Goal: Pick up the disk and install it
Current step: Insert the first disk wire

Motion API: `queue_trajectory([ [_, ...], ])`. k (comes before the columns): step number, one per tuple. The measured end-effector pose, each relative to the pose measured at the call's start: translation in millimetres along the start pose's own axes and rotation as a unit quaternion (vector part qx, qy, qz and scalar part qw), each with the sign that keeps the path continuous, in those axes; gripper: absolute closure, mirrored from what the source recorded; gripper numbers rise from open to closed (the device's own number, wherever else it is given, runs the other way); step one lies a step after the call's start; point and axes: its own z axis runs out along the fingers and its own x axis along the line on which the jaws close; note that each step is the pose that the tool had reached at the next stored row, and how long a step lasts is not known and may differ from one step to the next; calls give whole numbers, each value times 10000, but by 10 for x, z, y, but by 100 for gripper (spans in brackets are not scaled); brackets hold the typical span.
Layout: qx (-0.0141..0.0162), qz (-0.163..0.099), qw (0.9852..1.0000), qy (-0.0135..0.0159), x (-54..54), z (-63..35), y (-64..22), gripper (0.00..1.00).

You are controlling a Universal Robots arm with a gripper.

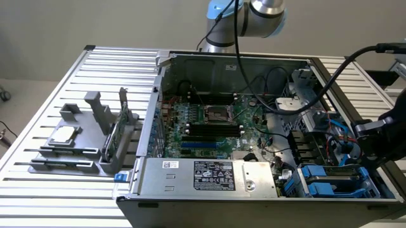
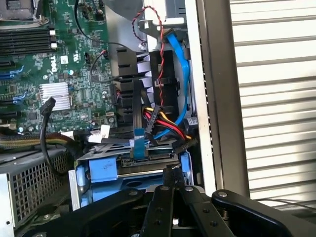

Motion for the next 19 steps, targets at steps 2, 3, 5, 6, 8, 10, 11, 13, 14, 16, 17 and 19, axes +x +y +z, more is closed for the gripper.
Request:
queue_trajectory([
  [2, -1, 101, 9999, 0, 1, 0, -1, 89],
  [3, -1, 150, 9999, 0, 1, 0, -1, 89],
  [5, 1, 250, 9997, 0, 2, 0, -1, 89],
  [6, 4, 302, 9995, 0, 3, 0, -1, 89],
  [8, 14, 414, 9991, 2, 3, 0, -1, 89],
  [10, 24, 529, 9986, 3, 4, 2, -1, 89],
  [11, 30, 587, 9983, 4, 4, 3, -1, 89],
  [13, 41, 707, 9975, 3, 3, 5, -1, 89],
  [14, 47, 770, 9970, 3, 3, 6, -1, 89],
  [16, 58, 900, 9959, 1, 4, 9, -2, 89],
  [17, 63, 963, 9953, -1, 4, 11, -2, 89],
  [19, 75, 1088, 9940, -3, 5, 14, -2, 89],
])
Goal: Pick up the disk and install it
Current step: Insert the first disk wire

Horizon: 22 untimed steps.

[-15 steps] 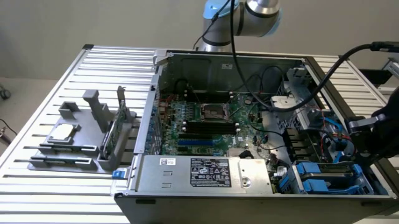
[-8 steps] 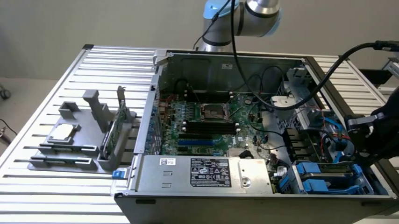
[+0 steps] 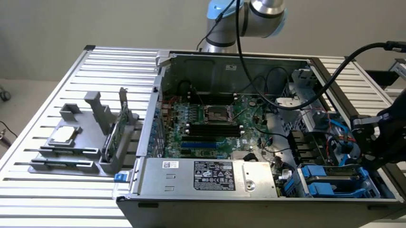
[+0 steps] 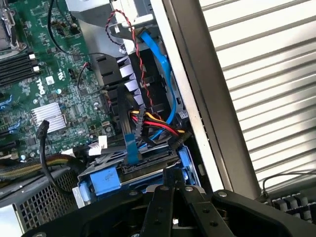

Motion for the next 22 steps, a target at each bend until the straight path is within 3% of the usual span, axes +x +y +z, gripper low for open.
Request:
queue_trajectory([
  [10, 57, 609, 9981, 0, 0, 12, -1, 89],
  [19, 111, 1007, 9948, 64, 6, 12, -2, 89],
  [21, 121, 1082, 9940, 83, 7, 12, -3, 88],
  [22, 126, 1121, 9936, 92, 8, 10, -3, 83],
])
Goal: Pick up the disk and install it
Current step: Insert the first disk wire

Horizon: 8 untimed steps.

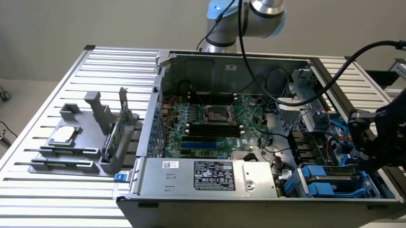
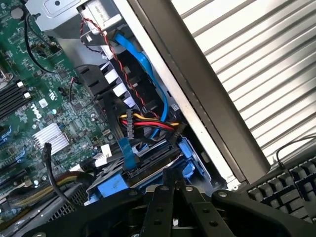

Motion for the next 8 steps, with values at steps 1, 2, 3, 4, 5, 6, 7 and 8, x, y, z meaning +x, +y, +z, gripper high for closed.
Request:
queue_trajectory([
  [1, 3, 42, 10000, 10, 0, 1, -1, 76],
  [2, 6, 81, 10000, 18, 1, 1, -1, 76],
  [3, 7, 120, 9999, 24, 2, 1, -2, 69],
  [4, 7, 159, 9999, 31, 2, 1, -2, 69],
  [5, 7, 199, 9998, 37, 3, 1, -3, 69],
  [6, 5, 240, 9997, 42, 3, 1, -3, 69],
  [7, 2, 291, 9996, 45, 3, 2, -3, 69],
  [8, 2, 352, 9994, 43, 3, 6, -3, 69],
])
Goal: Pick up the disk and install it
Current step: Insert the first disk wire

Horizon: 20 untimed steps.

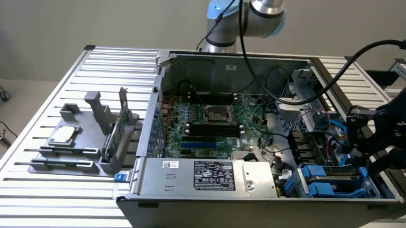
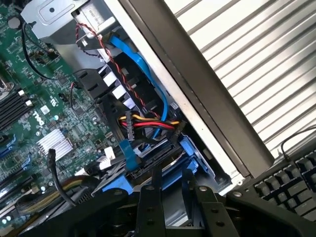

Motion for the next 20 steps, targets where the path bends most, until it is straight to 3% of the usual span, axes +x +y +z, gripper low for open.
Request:
queue_trajectory([
  [4, 5, 348, 9994, -24, 1, 51, -4, 69],
  [9, 11, 787, 9969, -54, 2, 132, -9, 69],
  [11, 6, 840, 9965, -50, 2, 145, -10, 69],
  [13, -34, 937, 9956, -19, 2, 153, -11, 69],
  [18, -209, 1177, 9927, 128, 2, 161, -11, 69],
  [20, -261, 1280, 9913, 168, 2, 163, -12, 69],
])
